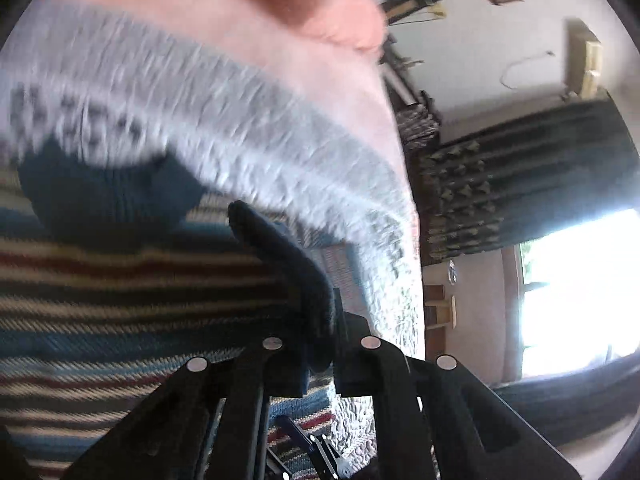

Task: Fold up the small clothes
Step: 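Lift the grasped sleeve with the right tool and fold it across the sweater body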

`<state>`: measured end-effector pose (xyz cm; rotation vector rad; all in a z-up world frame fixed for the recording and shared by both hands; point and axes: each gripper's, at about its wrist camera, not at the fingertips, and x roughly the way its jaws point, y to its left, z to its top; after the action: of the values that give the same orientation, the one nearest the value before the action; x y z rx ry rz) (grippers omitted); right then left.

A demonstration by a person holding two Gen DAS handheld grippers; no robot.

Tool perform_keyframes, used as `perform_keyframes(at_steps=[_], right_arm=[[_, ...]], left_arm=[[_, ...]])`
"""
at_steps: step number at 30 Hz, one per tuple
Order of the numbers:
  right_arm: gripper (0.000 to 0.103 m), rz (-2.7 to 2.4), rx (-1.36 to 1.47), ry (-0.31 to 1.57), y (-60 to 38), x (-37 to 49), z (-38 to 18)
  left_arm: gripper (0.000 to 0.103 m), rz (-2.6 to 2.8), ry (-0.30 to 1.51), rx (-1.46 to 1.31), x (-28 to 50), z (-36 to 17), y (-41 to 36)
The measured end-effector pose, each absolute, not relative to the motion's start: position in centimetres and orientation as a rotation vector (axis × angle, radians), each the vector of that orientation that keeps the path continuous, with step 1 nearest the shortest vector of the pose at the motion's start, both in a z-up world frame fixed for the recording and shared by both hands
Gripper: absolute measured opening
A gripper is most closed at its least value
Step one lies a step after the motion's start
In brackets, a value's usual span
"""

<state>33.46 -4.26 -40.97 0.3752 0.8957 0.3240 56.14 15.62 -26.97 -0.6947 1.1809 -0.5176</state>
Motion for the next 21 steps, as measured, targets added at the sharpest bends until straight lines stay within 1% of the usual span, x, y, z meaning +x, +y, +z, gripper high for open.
perform_keyframes(at_steps=[4, 6, 10, 14, 21], right_arm=[[0.058, 0.322, 0.381, 0.895, -4.2, 33.5, -40.9], [0.058, 0.322, 0.38, 0.893, -4.1, 33.4, -40.8], [0.058, 0.323, 0.384, 0.892, -4.2, 33.6, -41.0], [0.058, 0.322, 0.383, 0.893, -4.1, 33.6, -41.0], [0.058, 0.322, 0.384, 0.893, -4.2, 33.6, -41.0]], left_arm=[[0.008, -0.531, 1.138, -0.625, 56.2, -22.7, 17.4], [0.008, -0.531, 1.128, -0.602, 56.0, -21.3, 18.6], [0.008, -0.524, 1.123, -0.575, 55.3, -20.6, 20.7], [0.008, -0.503, 1.128, -0.571, 54.7, -21.7, 22.4], [0.008, -0.407, 1.149, -0.623, 52.6, -25.8, 28.4]])
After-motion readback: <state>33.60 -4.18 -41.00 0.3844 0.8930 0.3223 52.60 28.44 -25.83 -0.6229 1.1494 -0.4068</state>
